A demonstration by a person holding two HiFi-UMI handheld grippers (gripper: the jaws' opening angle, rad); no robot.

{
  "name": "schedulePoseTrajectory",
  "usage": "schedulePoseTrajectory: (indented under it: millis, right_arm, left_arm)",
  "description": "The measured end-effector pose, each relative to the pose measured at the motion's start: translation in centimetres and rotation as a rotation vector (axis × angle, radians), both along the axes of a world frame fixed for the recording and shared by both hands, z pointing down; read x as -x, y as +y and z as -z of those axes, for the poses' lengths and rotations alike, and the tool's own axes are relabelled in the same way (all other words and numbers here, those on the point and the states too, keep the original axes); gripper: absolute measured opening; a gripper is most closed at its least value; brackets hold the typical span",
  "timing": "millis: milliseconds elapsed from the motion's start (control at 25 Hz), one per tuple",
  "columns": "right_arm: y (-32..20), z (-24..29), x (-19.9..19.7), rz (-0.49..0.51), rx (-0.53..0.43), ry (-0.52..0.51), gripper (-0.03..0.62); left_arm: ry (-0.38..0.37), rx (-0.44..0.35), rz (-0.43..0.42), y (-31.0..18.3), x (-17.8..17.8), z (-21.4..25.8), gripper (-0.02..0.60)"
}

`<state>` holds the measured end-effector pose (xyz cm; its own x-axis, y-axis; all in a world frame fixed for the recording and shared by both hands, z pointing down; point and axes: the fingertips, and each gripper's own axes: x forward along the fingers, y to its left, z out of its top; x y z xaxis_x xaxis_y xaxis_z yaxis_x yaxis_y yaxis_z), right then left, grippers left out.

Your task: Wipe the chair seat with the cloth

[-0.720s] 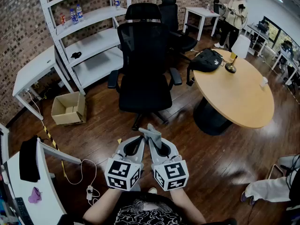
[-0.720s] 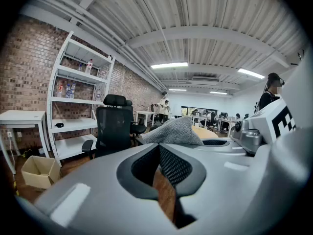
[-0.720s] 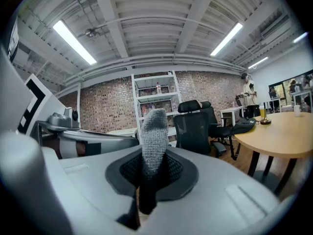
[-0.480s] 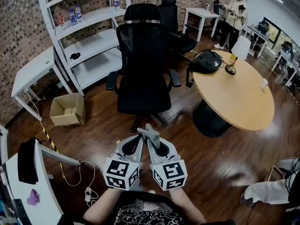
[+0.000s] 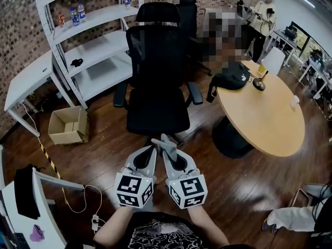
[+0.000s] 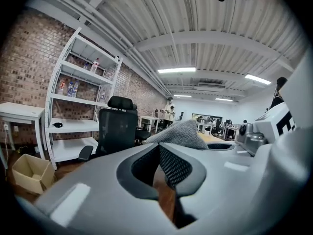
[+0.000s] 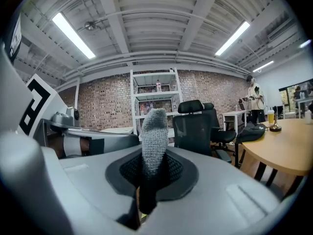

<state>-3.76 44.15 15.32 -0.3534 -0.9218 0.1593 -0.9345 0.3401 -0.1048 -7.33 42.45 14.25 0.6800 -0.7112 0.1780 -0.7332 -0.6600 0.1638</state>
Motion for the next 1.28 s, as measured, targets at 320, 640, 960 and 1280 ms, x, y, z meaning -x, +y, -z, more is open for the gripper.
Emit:
schedulePoseTrajectory:
  millis: [320,640,960,1280]
  right_arm:
    - [-11.1,0.0,1.3,-0.012,0.048,0.011,0.02]
    - [-20.6,0.1,2.6,-0.019,0.069,0.031,0.02]
    - [-28.4,-0.1,4.7,-0.001,0.075,0.039,0.02]
    - [-33.6,-0.7,4.8,0.033,0.077,0.053,0.02]
  left_arm:
    - [0.004,0.04,-0.008,-11.1,1.5,-0.2,0.005]
    - [0.009,0.053,-0.017,-20.9,2.9,-0.3,0.005]
    - [0.015,0.061,-0.019,-28.3,4.5,-0.7,0.005]
    - [0.022,0.081,0.002,-33.2,4.1,-1.9,0.005]
